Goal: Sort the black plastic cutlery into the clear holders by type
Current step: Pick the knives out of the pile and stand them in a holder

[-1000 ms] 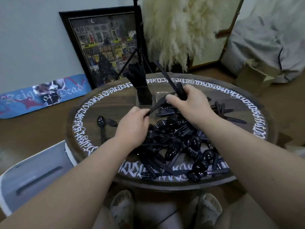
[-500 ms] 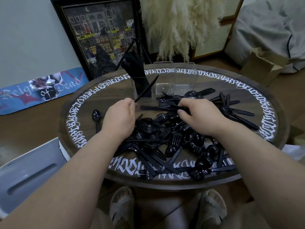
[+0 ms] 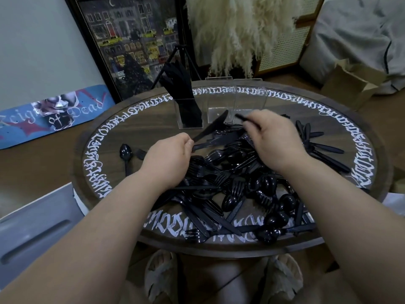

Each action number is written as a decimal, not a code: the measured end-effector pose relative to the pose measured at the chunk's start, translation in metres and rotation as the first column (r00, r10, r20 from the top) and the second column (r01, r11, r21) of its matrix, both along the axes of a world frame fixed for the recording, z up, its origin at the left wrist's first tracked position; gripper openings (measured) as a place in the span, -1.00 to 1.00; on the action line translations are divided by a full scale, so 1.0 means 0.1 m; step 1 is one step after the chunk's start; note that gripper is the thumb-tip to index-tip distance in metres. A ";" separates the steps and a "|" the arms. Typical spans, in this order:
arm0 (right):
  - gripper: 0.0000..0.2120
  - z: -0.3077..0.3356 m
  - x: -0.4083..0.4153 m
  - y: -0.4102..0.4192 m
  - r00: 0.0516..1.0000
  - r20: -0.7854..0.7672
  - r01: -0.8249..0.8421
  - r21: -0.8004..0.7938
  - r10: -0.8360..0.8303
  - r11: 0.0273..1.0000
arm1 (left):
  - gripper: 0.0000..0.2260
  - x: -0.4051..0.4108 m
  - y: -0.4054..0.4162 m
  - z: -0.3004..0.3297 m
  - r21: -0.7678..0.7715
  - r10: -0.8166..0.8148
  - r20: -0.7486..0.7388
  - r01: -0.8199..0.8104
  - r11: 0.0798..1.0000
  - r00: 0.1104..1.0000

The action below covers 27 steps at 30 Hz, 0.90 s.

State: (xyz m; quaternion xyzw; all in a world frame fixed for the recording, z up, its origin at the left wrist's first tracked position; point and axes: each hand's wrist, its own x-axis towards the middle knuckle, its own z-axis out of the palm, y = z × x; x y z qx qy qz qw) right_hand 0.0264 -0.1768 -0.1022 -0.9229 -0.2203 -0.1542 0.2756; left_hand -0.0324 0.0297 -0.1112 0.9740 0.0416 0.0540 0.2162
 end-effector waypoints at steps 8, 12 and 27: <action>-0.87 0.00 0.02 0.09 0.928 -0.370 0.137 0.218 -0.048 0.966 | -0.78 0.00 0.04 -0.02 -0.046 0.002 0.026 -0.001 0.999 1.000; -0.96 0.00 0.05 0.12 0.895 -0.446 0.181 0.404 0.020 0.897 | -0.76 0.00 0.06 -0.01 -0.181 0.001 -0.035 -0.007 0.984 0.999; -0.85 -0.03 0.11 0.17 0.844 -0.512 0.173 0.539 0.158 0.824 | -0.67 -0.02 0.01 0.05 -0.381 -0.109 -0.097 0.064 0.922 0.989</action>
